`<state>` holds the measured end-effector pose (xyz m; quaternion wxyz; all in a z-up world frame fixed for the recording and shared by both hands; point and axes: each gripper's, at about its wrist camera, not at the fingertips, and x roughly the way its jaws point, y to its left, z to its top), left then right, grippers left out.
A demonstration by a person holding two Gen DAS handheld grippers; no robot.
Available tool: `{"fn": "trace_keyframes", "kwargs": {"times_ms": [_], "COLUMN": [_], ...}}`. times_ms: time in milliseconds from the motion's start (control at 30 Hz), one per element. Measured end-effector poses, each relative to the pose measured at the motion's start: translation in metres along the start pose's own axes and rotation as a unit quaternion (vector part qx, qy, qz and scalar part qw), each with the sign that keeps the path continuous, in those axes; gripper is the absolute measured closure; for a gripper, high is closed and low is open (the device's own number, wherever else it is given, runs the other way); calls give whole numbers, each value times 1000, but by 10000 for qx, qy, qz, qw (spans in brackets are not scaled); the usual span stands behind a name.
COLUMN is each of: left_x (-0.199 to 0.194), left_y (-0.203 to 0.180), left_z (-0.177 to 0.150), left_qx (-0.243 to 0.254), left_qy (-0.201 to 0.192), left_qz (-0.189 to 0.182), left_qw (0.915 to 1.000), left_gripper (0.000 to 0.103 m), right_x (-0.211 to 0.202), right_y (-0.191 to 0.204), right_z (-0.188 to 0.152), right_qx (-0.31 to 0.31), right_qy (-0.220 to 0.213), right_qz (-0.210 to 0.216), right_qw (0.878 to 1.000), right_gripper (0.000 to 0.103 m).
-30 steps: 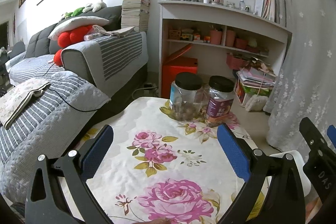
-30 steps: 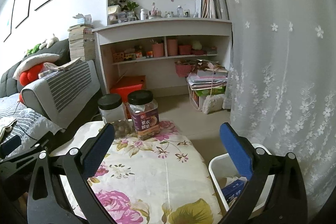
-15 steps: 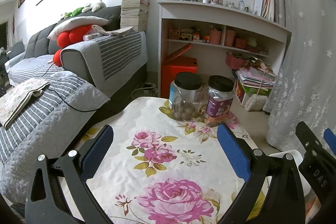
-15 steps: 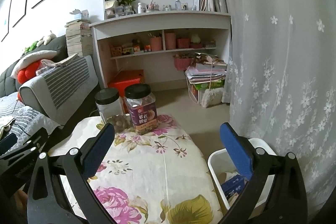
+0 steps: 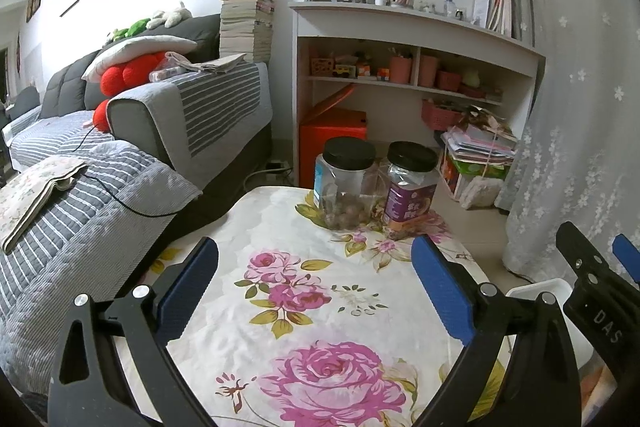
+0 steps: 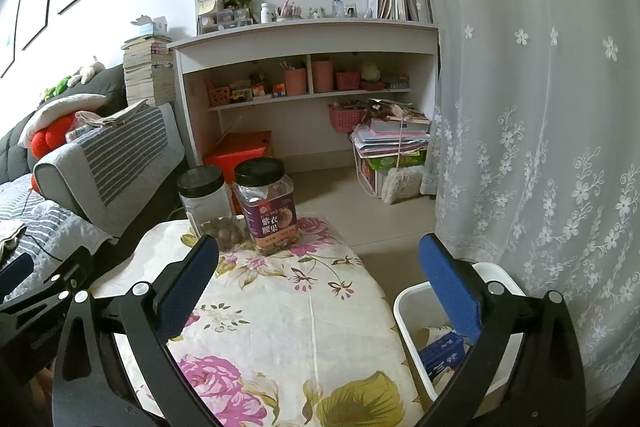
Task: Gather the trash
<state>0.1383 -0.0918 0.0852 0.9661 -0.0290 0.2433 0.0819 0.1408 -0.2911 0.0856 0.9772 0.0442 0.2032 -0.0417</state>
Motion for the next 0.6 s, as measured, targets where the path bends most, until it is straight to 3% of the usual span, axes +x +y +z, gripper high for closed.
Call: {"fn": "trace_keyframes", "kwargs": {"times_ms": [600], "left_x": [-8], "left_y": [-8], "left_z": [-1], "left_qx": [44], "left_qy": [-101], "left_qz": [51], "left_qw": [9999], "left_gripper": [8], "right_x": [3], "right_y": [-12], "right_z": [-1], "right_qx": [-36], "right_qy": [11], "right_qz": [-26], "right_qw": [10000], "right_gripper": [7]}}
